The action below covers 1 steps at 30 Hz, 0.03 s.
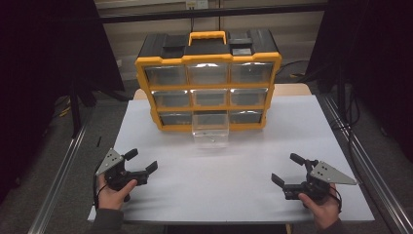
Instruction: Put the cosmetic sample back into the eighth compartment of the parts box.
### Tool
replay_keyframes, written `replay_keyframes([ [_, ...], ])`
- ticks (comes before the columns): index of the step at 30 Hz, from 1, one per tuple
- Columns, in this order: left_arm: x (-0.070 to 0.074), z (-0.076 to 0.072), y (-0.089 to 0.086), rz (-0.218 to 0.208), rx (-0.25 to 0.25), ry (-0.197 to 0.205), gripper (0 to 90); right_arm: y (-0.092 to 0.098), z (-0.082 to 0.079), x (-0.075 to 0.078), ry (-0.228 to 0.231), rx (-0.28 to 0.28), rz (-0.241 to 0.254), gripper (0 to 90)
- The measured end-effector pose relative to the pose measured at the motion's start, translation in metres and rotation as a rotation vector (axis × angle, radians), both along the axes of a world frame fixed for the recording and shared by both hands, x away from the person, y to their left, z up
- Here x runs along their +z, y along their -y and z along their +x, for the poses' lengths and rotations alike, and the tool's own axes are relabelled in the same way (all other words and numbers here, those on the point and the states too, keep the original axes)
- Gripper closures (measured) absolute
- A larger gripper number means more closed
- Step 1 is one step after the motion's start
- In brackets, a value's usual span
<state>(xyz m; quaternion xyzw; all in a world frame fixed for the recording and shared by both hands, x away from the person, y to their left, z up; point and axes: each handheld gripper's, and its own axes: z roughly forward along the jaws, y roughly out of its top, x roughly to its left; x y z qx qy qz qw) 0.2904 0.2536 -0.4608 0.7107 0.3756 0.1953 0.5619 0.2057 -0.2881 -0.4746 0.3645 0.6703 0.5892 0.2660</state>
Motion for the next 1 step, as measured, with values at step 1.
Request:
replay_keyframes([
  [1, -0.0001, 0.0001, 0.0007, -0.01, 0.004, 0.001, 2.2, -0.0002, 0.0, -0.0001, 0.001, -0.004, 0.002, 1.1],
])
